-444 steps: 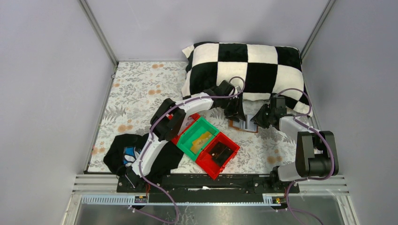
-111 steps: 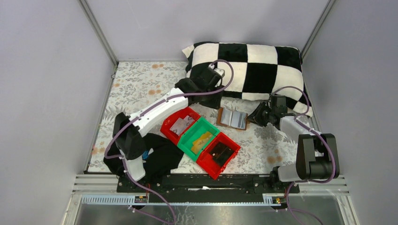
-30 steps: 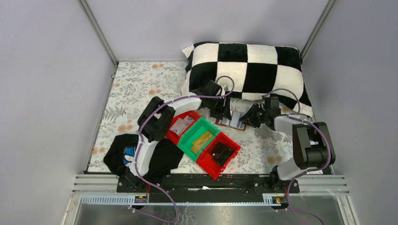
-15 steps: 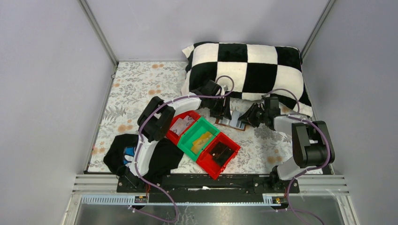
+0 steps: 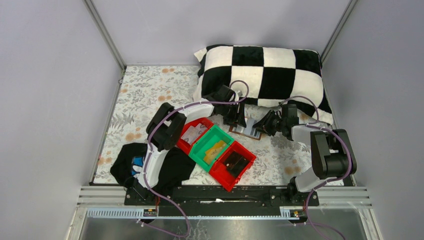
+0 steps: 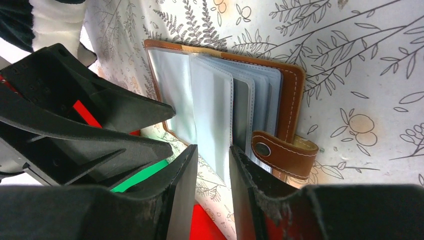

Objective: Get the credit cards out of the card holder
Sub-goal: Remove the credit card from the card holder.

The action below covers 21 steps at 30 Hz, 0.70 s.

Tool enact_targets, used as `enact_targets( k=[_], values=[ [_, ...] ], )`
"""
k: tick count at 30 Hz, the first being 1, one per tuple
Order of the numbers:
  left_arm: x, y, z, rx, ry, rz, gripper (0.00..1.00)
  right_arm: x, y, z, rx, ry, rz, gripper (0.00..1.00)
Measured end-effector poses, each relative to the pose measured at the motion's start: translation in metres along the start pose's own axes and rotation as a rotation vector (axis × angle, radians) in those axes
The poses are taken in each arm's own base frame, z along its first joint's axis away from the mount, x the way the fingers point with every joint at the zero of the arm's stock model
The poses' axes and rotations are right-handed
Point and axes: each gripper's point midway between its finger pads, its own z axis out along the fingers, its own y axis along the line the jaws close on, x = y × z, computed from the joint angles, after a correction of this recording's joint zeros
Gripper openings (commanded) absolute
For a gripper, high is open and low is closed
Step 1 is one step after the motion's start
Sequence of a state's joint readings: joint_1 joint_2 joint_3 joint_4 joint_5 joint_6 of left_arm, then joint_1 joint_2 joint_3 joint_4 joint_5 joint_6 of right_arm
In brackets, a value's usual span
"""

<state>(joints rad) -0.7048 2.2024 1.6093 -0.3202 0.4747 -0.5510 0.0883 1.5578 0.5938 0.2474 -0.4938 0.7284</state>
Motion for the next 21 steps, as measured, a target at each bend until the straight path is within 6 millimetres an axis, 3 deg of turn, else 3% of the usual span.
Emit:
enact_targets(
  k=[12, 21],
  values=[
    [0.001, 0.001, -0.001, -0.006, 0.003, 0.001, 0.62, -0.002, 0.01, 0.0, -0.04, -0.002, -0.001, 0.37],
    [0.002, 0.001, -0.009, -0.027, 0.013, 0.006, 0.65, -0.004, 0.029, 0.002, -0.087, 0.005, -0.023, 0.37]
  ],
)
